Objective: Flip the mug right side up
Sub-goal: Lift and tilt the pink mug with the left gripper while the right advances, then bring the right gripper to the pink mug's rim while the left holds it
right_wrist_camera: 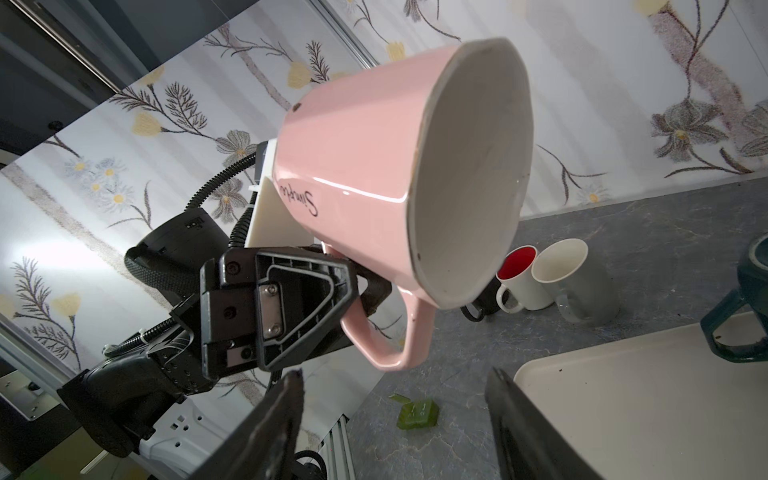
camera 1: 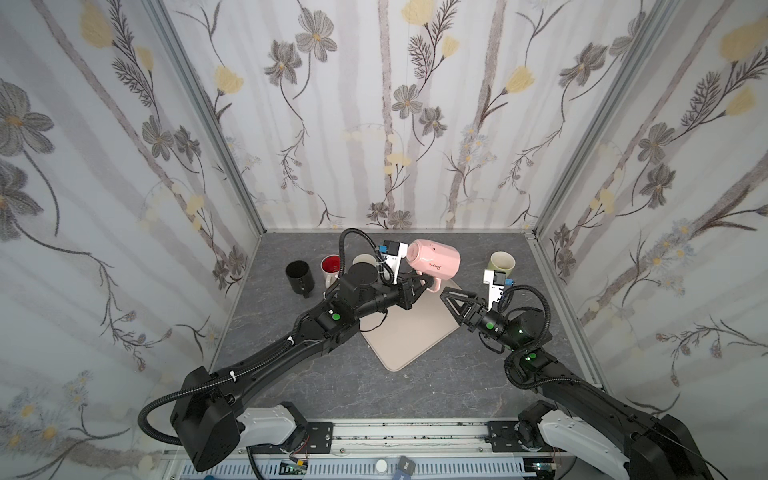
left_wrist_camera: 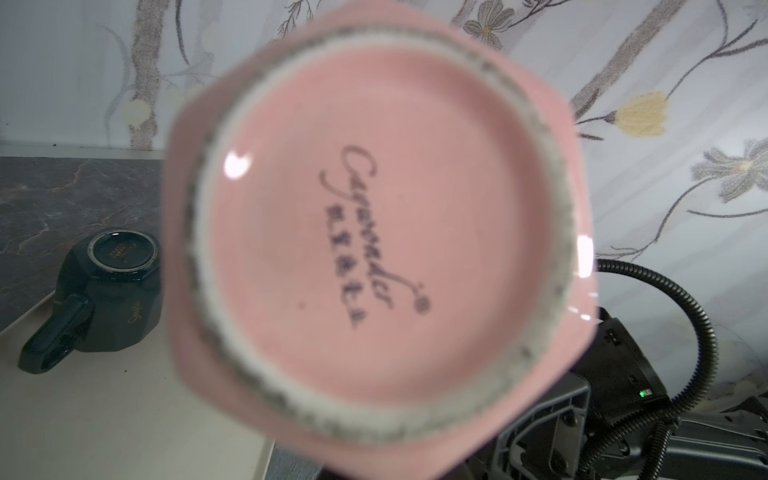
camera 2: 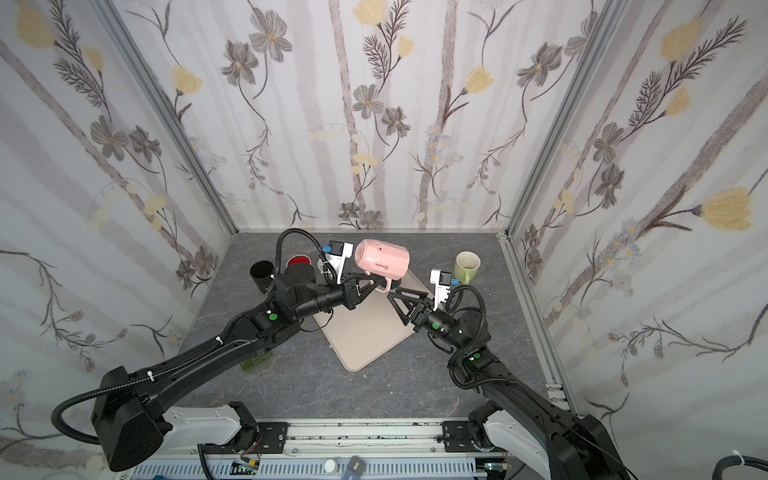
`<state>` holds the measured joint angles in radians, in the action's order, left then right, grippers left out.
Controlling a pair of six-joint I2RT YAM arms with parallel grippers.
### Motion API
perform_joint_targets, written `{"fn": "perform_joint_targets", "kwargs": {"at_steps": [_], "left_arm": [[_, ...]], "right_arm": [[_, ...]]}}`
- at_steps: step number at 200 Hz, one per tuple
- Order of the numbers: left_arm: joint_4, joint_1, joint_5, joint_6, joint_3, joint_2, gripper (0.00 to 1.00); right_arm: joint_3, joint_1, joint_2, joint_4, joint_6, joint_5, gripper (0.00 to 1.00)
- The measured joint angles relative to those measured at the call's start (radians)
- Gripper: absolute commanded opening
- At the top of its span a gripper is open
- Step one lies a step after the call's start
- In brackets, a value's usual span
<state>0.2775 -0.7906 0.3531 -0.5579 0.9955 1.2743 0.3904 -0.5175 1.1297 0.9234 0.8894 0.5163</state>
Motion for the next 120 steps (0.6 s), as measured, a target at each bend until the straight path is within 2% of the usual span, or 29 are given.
{"fn": "perform_joint_targets", "kwargs": {"at_steps": [34,120], "left_arm": [[0.026,0.001,0.028,-0.023,-0.011,0.0,0.0],[0.086,0.002,0.079,-0.07,-0.012,0.0,0.0]], "right_arm": [[0.006,0.0,0.014,0.04,0.008,0.023,0.55],[0.014,0.0,0.024,0.091,0.01,0.027,0.54]]}}
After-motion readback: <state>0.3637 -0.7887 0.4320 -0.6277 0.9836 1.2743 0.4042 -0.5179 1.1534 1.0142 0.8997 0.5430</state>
